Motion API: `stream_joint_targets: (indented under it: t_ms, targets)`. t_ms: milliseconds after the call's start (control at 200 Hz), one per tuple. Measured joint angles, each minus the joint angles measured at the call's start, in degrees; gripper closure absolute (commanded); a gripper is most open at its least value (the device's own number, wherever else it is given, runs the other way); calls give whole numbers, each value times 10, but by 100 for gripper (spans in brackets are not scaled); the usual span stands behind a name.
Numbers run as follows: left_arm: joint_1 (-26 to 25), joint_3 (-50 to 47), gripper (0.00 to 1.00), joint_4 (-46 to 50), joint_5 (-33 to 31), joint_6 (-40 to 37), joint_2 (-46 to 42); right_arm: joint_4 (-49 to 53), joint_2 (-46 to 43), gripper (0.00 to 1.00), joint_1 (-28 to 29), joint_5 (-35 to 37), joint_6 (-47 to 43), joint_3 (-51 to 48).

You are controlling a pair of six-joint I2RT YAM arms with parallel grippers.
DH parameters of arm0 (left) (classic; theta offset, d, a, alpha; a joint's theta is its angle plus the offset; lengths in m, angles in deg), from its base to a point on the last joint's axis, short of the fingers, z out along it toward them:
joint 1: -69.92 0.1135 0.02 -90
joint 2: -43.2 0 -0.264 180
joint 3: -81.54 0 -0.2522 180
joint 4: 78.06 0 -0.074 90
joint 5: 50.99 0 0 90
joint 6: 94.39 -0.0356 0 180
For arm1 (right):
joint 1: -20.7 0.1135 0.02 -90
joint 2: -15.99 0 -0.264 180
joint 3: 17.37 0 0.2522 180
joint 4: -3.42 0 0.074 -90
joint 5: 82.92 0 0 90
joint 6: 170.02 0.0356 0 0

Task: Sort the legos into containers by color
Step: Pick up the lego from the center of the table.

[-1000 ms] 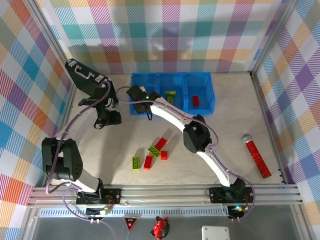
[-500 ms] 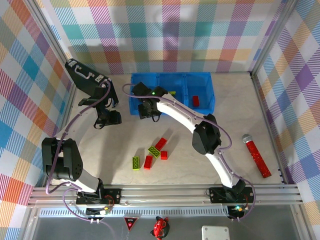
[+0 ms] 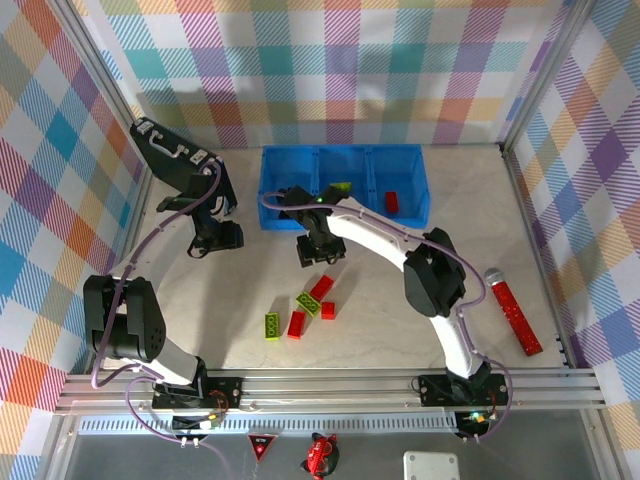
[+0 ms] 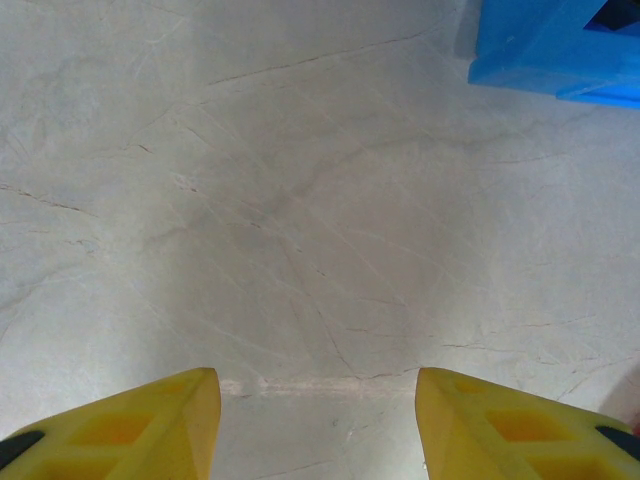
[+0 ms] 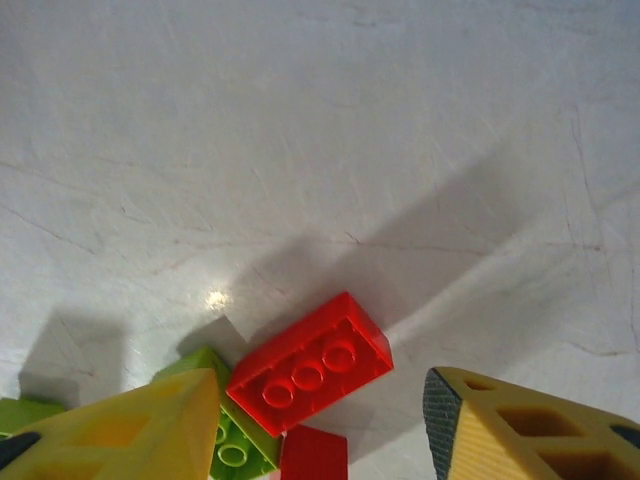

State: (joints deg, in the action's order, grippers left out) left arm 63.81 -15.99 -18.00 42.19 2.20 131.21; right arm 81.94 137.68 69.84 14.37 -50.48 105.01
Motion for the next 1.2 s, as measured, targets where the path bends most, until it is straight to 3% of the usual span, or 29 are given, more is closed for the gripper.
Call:
stream_joint_targets:
  t_ms: [205, 430, 600, 875, 1205]
  targets:
    - [0, 0, 46, 0, 0, 0, 0, -10, -15, 28, 8, -12, -24, -47]
    - [0, 0, 46, 0, 3, 0, 0, -15, -14, 27, 15, 2, -20, -61]
    - [0, 0, 46, 0, 4, 0, 0, -20, -14, 36, 16, 12, 86, -64]
    - [0, 0, 46, 0, 4, 0, 0, -43, -20, 35, 19, -3, 308, -114]
    - [0, 0, 46, 0, 6, 0, 0, -75, -22, 42, 19, -57, 420, -119]
